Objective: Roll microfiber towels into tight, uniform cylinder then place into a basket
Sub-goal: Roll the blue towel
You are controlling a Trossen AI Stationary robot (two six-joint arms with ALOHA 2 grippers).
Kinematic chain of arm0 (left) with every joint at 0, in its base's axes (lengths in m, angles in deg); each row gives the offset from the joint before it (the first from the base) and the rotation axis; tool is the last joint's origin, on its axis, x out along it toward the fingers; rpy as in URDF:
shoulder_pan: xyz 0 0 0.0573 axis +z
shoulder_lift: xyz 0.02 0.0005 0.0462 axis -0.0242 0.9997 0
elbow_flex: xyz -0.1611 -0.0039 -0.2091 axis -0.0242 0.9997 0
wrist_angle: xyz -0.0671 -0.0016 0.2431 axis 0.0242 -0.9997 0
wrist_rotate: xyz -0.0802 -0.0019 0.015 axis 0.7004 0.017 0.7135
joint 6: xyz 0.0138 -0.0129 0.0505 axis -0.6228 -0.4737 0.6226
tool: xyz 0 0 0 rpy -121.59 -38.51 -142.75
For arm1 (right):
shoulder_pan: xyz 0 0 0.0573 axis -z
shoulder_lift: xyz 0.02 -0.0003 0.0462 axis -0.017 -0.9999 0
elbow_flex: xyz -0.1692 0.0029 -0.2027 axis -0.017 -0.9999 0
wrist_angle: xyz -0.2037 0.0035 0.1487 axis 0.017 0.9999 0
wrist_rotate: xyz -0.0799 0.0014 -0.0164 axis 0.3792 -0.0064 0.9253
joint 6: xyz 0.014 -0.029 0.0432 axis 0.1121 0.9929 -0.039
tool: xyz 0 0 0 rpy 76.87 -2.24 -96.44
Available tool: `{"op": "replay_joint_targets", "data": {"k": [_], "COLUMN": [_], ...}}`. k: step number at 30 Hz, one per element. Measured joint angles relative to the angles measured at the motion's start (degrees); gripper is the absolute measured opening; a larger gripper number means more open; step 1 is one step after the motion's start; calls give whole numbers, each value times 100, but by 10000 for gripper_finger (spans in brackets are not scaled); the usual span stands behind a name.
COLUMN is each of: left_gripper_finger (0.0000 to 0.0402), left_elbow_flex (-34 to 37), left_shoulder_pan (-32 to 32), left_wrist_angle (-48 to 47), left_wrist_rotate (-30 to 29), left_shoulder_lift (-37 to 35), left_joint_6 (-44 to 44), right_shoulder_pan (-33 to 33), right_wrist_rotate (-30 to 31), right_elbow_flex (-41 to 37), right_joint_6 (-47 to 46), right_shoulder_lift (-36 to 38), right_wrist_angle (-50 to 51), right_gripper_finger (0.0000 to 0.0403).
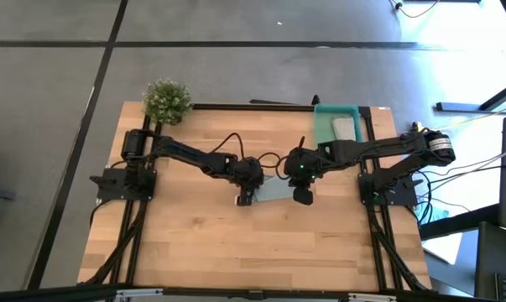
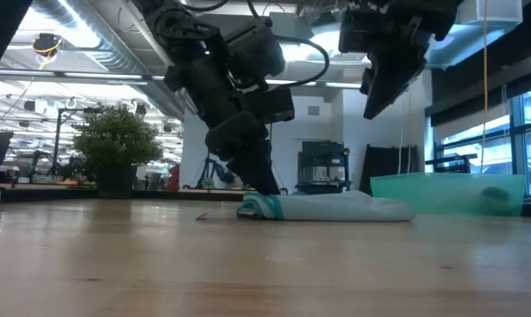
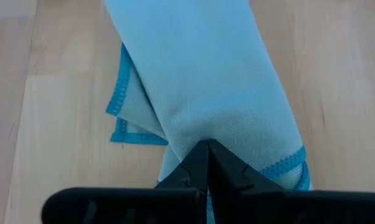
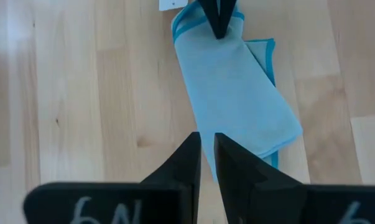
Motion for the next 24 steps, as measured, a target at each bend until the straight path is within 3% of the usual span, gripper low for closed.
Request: {"op": "replay_joint_targets", "data": {"k": [24], "left_gripper_finger": [0], "left_elbow_flex": [0], "left_shoulder_pan": [0], "left_wrist_angle": [11], "left_wrist_rotate": [2], "left_shoulder_lift": [0], "left_joint_6": [2], "right_shoulder_pan": [0], "right_wrist_rotate": [0], "right_elbow_flex": [-2], "right_joint_6": [-4], "right_shoulder_lift": [0], "right_wrist_angle": [-63], "right_gripper_finger": [48]}}
